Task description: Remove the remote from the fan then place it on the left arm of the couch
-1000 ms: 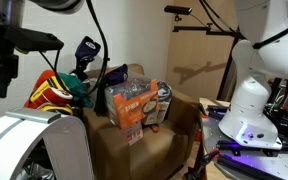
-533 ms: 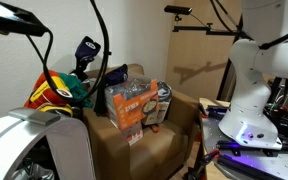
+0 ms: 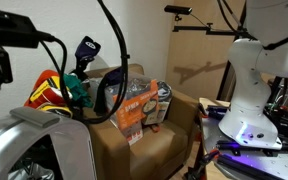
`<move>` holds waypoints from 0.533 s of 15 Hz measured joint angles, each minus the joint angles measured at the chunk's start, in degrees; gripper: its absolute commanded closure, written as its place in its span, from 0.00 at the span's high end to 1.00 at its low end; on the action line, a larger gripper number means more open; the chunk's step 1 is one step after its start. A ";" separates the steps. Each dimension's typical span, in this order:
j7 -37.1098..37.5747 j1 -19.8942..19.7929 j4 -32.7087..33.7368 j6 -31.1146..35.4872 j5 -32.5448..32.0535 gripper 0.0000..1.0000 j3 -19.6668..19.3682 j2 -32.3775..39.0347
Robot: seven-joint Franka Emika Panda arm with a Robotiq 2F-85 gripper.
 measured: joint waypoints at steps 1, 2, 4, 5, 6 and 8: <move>1.73 0.72 -0.20 -0.34 -0.07 1.00 -0.39 -0.03; 2.88 1.39 -0.36 -0.42 -0.23 1.00 -0.75 -0.04; 4.87 2.81 -0.59 -0.51 -1.94 1.00 -1.74 -0.20; 5.61 3.56 -0.63 -0.78 -2.80 1.00 -2.23 -0.42; 6.65 4.28 -0.63 -1.43 -3.32 1.00 -2.57 -0.76; 8.72 5.66 -0.83 -2.49 -3.47 1.00 -2.92 -1.88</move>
